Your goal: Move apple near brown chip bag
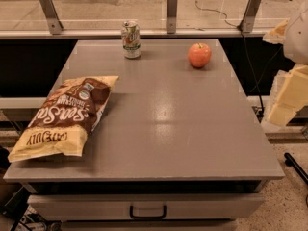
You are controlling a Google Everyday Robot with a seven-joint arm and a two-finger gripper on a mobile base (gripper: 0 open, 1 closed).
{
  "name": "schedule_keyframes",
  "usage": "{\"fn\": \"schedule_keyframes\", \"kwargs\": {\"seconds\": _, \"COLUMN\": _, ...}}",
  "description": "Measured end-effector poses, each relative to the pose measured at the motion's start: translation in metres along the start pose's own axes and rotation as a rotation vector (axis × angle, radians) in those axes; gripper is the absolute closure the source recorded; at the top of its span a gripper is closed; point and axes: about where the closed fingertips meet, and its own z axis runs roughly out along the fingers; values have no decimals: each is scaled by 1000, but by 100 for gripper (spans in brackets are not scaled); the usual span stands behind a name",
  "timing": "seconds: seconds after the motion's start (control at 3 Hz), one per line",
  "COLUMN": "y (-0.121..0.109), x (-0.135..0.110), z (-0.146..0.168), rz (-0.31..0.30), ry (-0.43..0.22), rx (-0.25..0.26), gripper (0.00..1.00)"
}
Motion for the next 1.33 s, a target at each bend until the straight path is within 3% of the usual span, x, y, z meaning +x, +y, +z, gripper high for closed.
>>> {"fn": "schedule_keyframes", "kwargs": {"seconds": 0.67, "y": -13, "x": 2, "z": -1, "rz": 13, "ry": -24, "rx": 22, "gripper": 0}}
{"fn": "schedule_keyframes", "kwargs": {"seconds": 1.33, "y": -61, "x": 16, "z": 18, "rz": 98, "ry": -153, "rx": 124, "gripper": 0}}
